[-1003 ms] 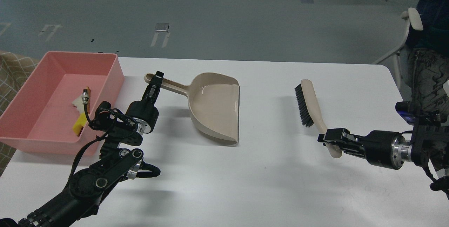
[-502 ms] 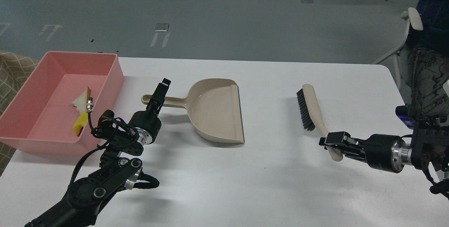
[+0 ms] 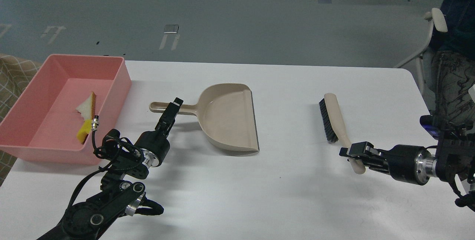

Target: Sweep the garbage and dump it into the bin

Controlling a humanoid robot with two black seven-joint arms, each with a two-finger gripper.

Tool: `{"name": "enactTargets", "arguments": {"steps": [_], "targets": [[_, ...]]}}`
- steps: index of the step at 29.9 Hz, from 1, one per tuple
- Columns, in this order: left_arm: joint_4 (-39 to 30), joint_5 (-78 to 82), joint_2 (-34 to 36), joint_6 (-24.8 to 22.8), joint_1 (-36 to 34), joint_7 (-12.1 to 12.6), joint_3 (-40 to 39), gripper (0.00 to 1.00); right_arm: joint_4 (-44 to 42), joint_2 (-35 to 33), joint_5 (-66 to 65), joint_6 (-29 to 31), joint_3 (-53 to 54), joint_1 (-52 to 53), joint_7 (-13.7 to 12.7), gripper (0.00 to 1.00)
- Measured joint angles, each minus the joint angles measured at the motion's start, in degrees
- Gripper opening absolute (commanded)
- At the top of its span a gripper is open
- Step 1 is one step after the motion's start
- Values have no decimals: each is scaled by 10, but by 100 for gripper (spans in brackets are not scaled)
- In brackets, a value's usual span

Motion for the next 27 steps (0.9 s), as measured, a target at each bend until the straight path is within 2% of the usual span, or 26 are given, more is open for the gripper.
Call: {"name": "enactTargets", "arguments": {"steps": [2,8,9,10,16,20,23,27], "targets": [[-8,-1,5,-4,4,0,0,98,0,0,0,0,0,-1,-1,68],[-36,-2,25,-8,20,0,-5,98,2,-3,1,0,0,-1,-2,86],[-43,-2,30,-9,24,0,-5,98,2,-5,1,0,0,-1,-2,92],[-49,-2,34,-9,28,0,-6,98,2,-7,1,0,1,-1,-2,95],[-124,-4,83,-19,72,1,-11,98,9,-50,7,1,9,-1,2,98],[-188,-5,124,-38,120,1,-31,98,7,-79,23,12,40,-1,18,98],[-243,-7,149,-64,164,1,-66,98,0,-93,64,18,71,-1,30,98],[-293,-7,159,-122,208,-5,-131,98,-22,-97,117,18,134,-1,33,98]]}}
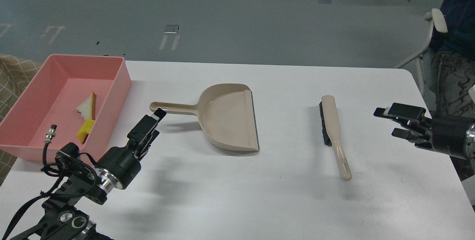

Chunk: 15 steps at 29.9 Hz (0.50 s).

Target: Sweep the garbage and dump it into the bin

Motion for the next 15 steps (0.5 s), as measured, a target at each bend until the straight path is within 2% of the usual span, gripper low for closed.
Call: {"name": "enactTargets", "arguments": {"steps": [3,7,11,15], "targets": [[-5,-18,0,-49,3,-8,-50,98,-25,14,15,0,52,0,0,98],[1,-126,-4,-145,-33,-8,-149,98,-74,41,31,0,107,7,0,98],[46,-257,-5,-202,-124,5,-201,98,-123,76,54,0,140,20,-2,98],[116,-353,-5,-219,-222,26,-204,98,-171,144,89,-6,156,53,-5,98]]}}
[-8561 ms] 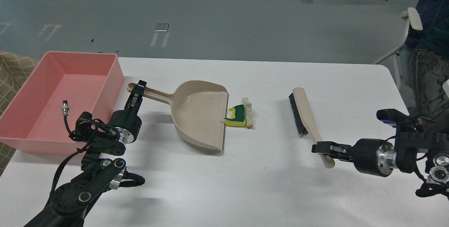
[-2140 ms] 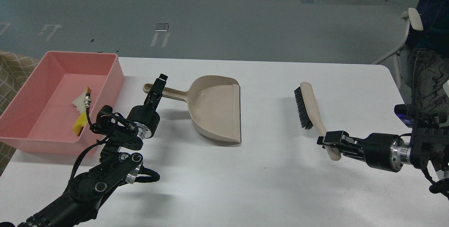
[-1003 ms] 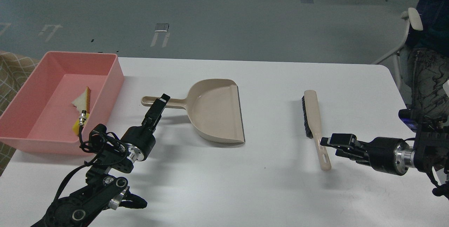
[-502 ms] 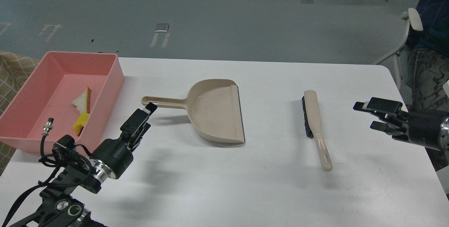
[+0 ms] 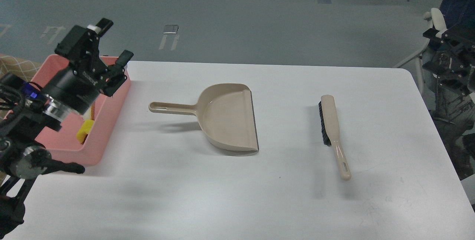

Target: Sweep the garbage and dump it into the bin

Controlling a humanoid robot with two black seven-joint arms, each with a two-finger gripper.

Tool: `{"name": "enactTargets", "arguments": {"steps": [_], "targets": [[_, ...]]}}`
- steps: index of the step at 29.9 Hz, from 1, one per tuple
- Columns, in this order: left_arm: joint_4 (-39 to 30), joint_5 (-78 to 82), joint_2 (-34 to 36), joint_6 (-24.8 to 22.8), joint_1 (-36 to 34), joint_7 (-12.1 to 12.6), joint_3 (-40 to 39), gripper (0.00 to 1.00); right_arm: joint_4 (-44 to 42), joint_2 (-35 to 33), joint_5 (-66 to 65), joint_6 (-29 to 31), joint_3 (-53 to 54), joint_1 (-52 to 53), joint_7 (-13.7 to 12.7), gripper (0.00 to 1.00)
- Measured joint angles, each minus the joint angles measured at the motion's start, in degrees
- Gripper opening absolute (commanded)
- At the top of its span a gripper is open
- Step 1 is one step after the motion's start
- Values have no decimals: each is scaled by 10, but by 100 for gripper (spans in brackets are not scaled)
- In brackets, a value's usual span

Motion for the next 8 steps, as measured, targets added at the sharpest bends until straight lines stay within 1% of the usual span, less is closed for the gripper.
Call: {"name": "enactTargets", "arguments": {"steps": [3,6,8], "targets": [[73,-34,-20,-3,-76,11,15,98,-34,59,10,-22,6,28,0,98],[144,-41,-64,-11,-148,19,45,98,-70,119,13,-30,20,51,1,98],[205,-43,-93,-25,-196,26,65,98,-99,165,14,-32,36,66,3,98]]}}
